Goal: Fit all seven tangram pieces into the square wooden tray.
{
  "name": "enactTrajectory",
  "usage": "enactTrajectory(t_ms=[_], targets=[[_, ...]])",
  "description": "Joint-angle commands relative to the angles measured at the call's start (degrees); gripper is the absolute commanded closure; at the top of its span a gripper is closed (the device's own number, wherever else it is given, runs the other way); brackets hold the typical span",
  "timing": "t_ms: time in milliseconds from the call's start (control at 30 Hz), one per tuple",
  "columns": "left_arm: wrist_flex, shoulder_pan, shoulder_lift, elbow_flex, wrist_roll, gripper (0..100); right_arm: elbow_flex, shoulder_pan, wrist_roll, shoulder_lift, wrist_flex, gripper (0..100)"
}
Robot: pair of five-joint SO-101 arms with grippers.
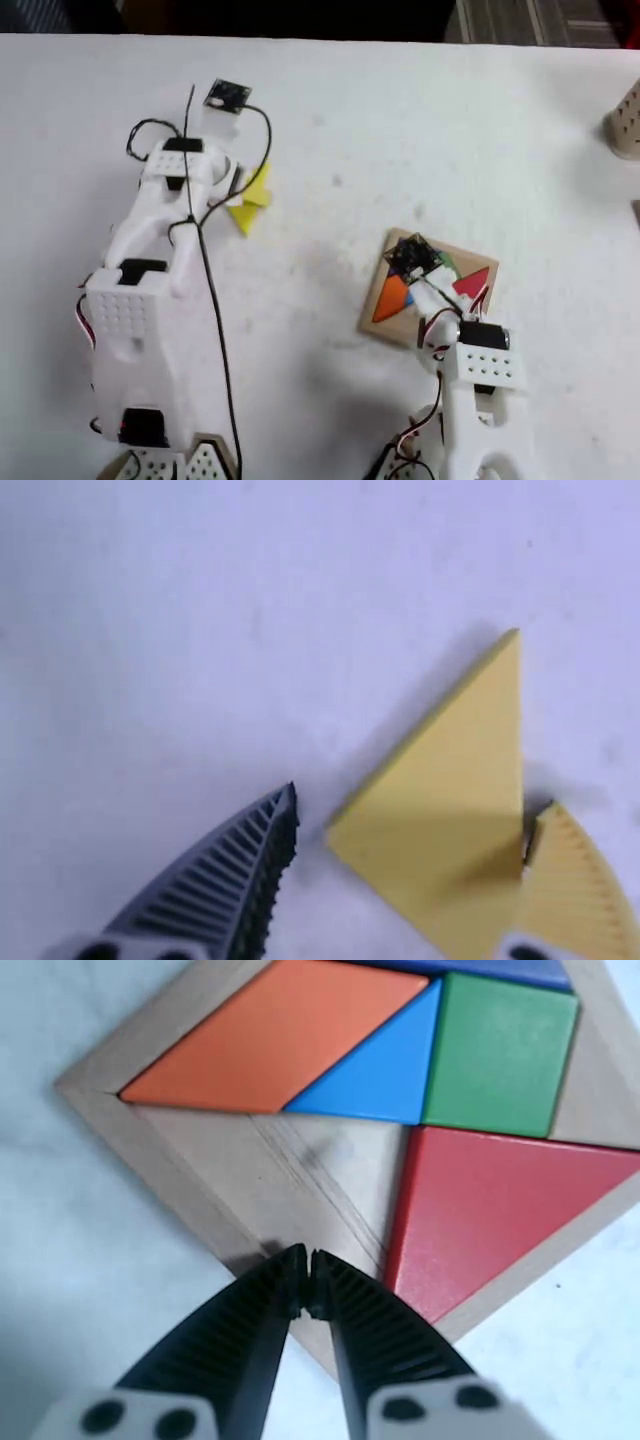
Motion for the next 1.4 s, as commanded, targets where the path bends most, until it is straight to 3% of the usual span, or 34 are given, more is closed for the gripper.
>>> enactTrajectory(t_ms=[0,200,700,933,1200,1367], targets=[[1.32,0.92,0.75,-3.16,-0.79,68,0.09,-0.31,0.62,-0.13,0.66,98.2],[5.54,3.56,-1.27,-2.90,-9.32,88,0.09,-0.22,0.62,-0.13,0.66,98.2],[7.65,4.97,-6.11,0.79,-9.93,87,0.09,-0.22,0.62,-0.13,0.66,98.2],[15.65,3.74,-10.07,1.76,-10.02,87,0.09,-0.22,0.62,-0.13,0.66,98.2],[15.30,-4.53,-13.76,12.31,-9.58,90,0.09,-0.31,0.62,-0.13,0.66,98.2],[10.11,-8.13,-20.18,22.77,-9.58,90,0.09,-0.48,0.62,-0.13,0.66,98.2]])
